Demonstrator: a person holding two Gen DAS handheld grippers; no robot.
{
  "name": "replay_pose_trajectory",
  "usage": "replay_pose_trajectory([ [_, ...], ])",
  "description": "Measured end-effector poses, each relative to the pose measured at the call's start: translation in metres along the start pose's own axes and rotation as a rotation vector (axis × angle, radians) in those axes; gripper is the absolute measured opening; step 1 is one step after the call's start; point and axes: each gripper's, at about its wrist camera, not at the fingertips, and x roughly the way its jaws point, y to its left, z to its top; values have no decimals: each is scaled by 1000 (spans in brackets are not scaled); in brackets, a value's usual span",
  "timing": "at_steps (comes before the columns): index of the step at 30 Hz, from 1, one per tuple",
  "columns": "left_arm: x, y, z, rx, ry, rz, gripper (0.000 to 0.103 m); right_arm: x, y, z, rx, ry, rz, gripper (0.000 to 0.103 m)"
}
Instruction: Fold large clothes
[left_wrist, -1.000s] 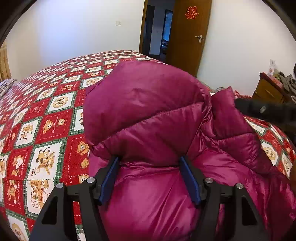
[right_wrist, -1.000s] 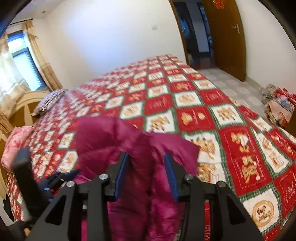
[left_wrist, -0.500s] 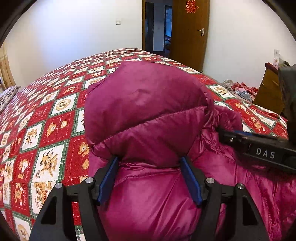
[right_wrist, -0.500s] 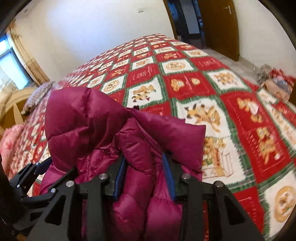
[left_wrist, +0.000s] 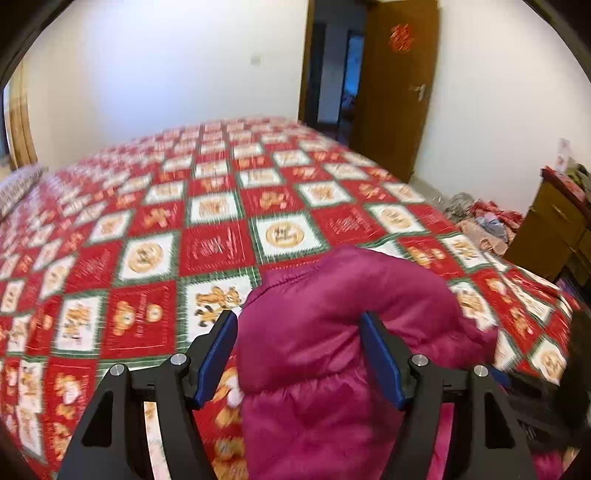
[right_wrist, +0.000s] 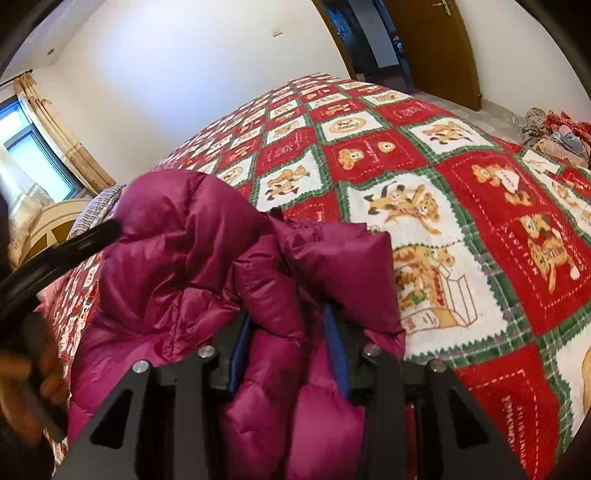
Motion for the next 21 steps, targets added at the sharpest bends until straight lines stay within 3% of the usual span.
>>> replay_pose_trajectory([
  [2,27,-8,-3,18,57,40,69,-1,-1,-1,6,-4,8,39],
  [7,43,-25,-17,92,43,125,70,0,-12,0,52,-6,68,39],
  [14,56,-27,-19,102,62,135,70,3,-15,2,76,3,93,39],
  [16,51,-25,-18,100,65,118,70,1,-17,1,80,6,103,38],
  [21,-1,8,-22,46,78,-23,70,-23,-15,-6,30,22,80,43],
])
